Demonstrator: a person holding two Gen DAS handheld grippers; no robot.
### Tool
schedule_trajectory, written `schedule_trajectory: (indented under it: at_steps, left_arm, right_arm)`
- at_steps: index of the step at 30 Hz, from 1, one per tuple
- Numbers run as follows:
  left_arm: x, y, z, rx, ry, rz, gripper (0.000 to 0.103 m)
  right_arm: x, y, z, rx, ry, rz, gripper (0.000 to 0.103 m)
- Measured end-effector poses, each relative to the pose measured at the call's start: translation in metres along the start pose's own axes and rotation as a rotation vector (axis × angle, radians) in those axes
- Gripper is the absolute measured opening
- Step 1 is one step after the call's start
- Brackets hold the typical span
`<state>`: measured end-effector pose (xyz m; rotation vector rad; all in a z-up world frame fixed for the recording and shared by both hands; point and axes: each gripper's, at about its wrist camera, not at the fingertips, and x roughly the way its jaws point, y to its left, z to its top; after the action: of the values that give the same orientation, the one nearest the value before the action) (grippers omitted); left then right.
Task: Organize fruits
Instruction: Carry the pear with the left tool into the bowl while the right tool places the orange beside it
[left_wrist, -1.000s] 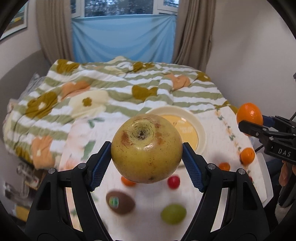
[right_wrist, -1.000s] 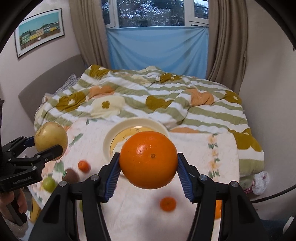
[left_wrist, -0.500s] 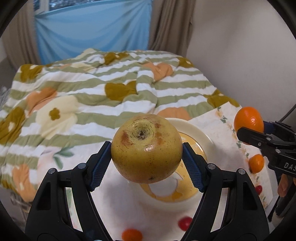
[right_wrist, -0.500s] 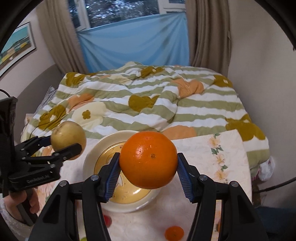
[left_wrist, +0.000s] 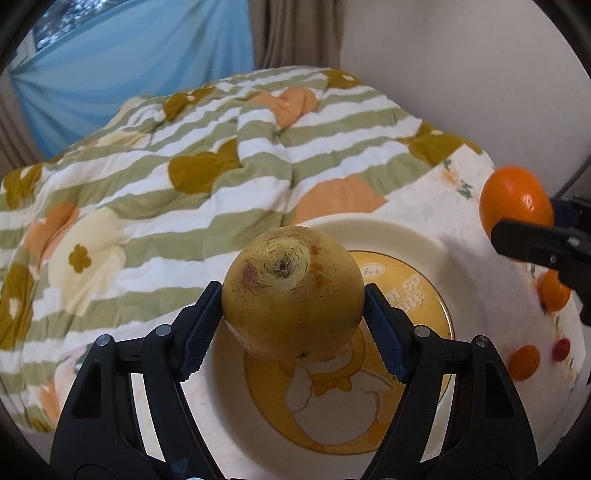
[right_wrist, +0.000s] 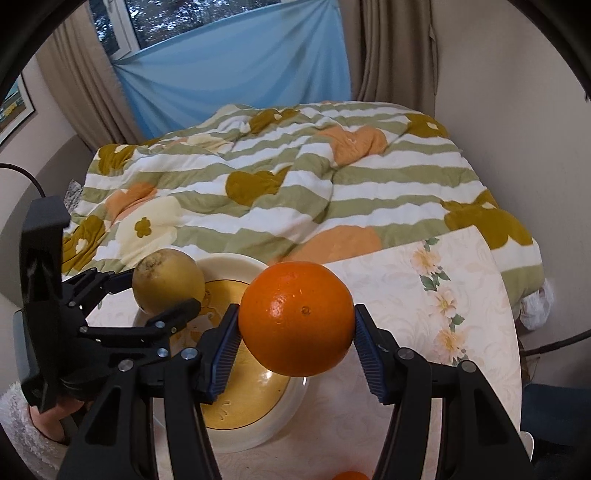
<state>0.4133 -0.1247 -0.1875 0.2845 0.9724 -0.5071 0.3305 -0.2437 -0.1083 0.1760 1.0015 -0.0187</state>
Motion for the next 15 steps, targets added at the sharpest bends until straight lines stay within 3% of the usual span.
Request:
schedule_trajectory:
  at_steps: [10, 11, 12, 13, 15]
  left_arm:
    - [0.021, -0.012, 0.0, 0.051, 0.026, 0.008, 0.084]
    - [0.018, -0.014, 0.0, 0.06, 0.012, 0.015, 0.086]
    - [0.016, -0.015, 0.001, 0.069, -0.002, 0.025, 0.098]
    - [0.011, -0.018, 0.003, 0.083, -0.023, 0.045, 0.103]
    - [0.002, -0.019, 0.006, 0.091, -0.055, 0.06, 0.103]
  right_arm:
    - [0.0, -0.011, -0.001, 0.01, 0.008, -0.019, 0.055]
    - [-0.001, -0.011, -0.001, 0.01, 0.008, -0.02, 0.055]
    - [-0.002, -0.012, -0.001, 0.011, 0.008, -0.02, 0.055]
    - [-0.003, -0.012, -0.002, 0.013, 0.008, -0.02, 0.055]
    - [-0.004, -0.012, -0.002, 0.015, 0.007, -0.02, 0.055]
